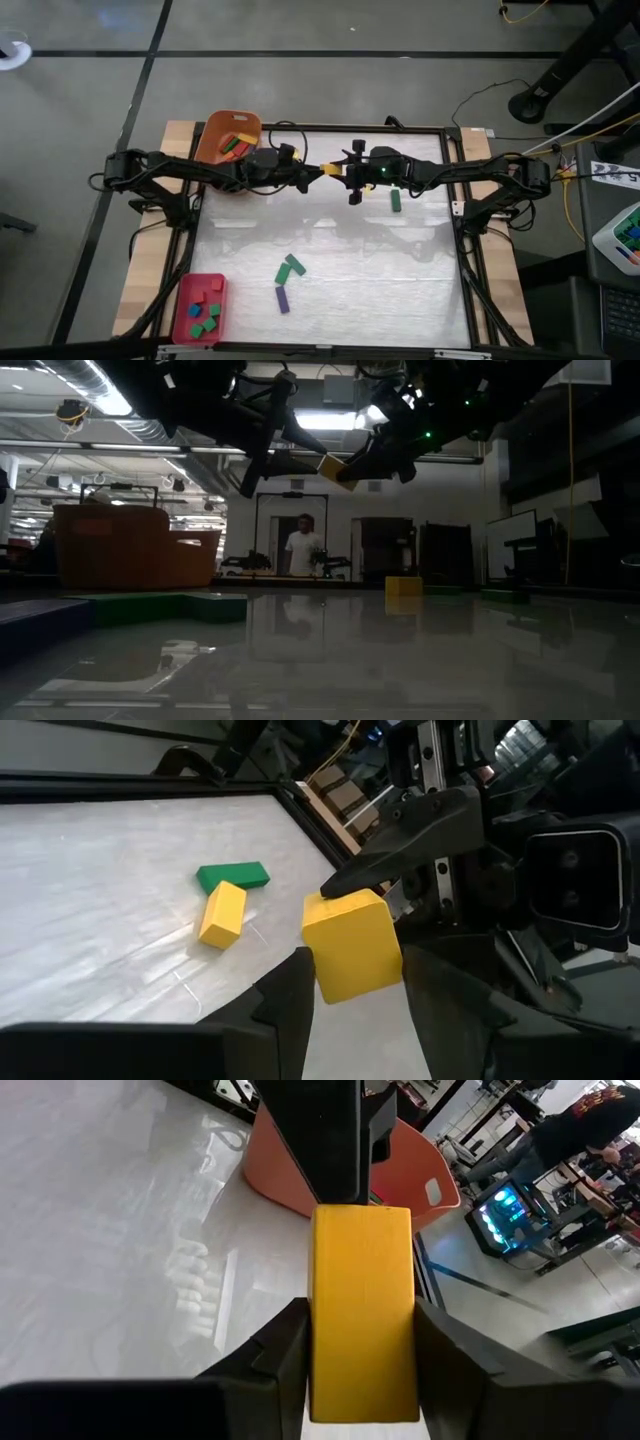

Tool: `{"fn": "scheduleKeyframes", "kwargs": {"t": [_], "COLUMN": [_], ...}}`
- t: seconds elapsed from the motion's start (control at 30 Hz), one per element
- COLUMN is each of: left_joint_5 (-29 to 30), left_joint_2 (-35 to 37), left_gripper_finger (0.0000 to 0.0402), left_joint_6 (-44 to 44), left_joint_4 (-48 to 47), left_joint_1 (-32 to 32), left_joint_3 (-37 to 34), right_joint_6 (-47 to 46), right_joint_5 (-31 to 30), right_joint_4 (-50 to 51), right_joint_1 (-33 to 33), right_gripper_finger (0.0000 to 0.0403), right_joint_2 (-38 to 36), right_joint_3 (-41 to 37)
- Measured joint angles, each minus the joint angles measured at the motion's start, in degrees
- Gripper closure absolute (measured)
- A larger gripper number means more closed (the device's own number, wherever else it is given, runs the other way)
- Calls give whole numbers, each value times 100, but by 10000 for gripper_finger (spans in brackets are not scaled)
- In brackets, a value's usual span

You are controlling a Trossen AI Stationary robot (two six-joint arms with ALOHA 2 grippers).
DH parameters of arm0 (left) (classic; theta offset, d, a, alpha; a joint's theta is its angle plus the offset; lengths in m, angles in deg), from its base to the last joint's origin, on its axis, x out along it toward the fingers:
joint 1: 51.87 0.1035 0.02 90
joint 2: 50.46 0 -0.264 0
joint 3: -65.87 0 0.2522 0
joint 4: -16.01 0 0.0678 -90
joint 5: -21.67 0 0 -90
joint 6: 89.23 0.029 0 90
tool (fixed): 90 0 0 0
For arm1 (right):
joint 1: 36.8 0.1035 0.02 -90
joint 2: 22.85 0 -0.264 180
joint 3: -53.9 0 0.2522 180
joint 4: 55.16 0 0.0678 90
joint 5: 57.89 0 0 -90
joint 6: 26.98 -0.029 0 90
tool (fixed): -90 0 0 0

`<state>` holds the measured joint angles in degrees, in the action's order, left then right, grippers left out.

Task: Sort blocks by size
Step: Put the big yellow block into the orange bin

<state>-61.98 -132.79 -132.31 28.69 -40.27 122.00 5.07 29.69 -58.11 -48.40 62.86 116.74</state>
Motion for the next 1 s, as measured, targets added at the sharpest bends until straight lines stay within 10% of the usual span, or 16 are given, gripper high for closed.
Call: {"fn": "scheduleKeyframes", "kwargs": {"t": [1.0], "left_joint_5": [53], "left_joint_2": [-739], "left_gripper_finger": [260], "left_joint_6": [-362], "left_joint_4": [458], "left_joint_1": [61], "left_joint_3": [205], "right_joint_6": [-39], "right_joint_5": [-150], "right_joint_4": [373], "right_joint_1": [3], "right_gripper_finger": [261], "right_joint_2": [0], "right_joint_3": [-11]}}
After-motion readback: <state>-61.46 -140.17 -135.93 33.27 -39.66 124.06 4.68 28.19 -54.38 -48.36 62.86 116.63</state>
